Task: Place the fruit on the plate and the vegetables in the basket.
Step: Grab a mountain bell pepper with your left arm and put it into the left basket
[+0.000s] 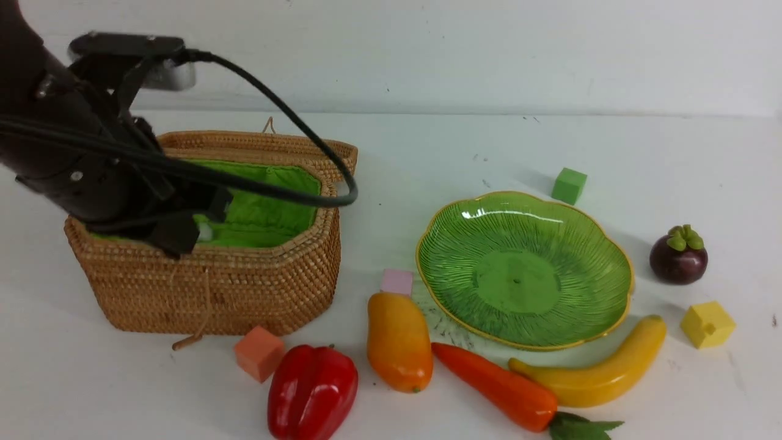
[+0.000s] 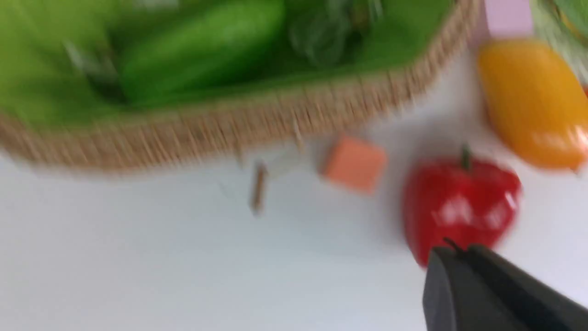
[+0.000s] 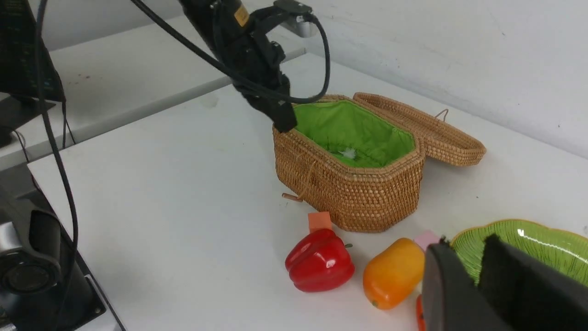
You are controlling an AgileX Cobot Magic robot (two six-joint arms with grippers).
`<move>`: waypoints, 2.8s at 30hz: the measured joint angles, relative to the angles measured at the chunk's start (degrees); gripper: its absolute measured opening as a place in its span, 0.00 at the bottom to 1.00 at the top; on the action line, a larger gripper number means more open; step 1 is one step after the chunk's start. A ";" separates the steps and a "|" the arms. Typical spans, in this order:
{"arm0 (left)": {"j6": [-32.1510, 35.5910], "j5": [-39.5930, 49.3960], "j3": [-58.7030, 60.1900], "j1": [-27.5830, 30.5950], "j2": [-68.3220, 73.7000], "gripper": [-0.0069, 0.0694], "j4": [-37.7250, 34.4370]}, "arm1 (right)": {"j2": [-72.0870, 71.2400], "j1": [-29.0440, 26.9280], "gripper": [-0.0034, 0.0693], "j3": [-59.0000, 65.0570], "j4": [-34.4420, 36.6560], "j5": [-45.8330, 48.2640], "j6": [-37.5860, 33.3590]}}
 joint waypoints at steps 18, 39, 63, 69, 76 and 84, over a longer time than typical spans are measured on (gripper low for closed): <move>-17.98 -19.52 19.89 -22.77 1.41 0.49 2.72 | 0.00 0.00 0.23 0.00 0.00 1.73 0.05; -29.47 -26.85 19.94 -22.77 14.98 0.92 12.50 | 0.00 0.00 0.24 0.00 1.52 17.93 7.51; -30.94 -33.72 19.94 -22.77 16.87 0.89 17.48 | 0.00 0.00 0.24 0.00 5.27 17.87 7.51; -30.94 -34.59 19.94 -22.77 17.41 0.75 18.04 | 0.00 0.00 0.24 0.00 5.53 17.87 7.51; -30.94 -34.80 19.94 -22.77 17.41 0.42 18.06 | 0.00 0.00 0.25 0.00 6.26 17.87 7.51; -30.94 -29.58 19.94 -22.77 15.81 0.25 16.29 | 0.00 0.00 0.25 0.00 6.53 17.87 7.51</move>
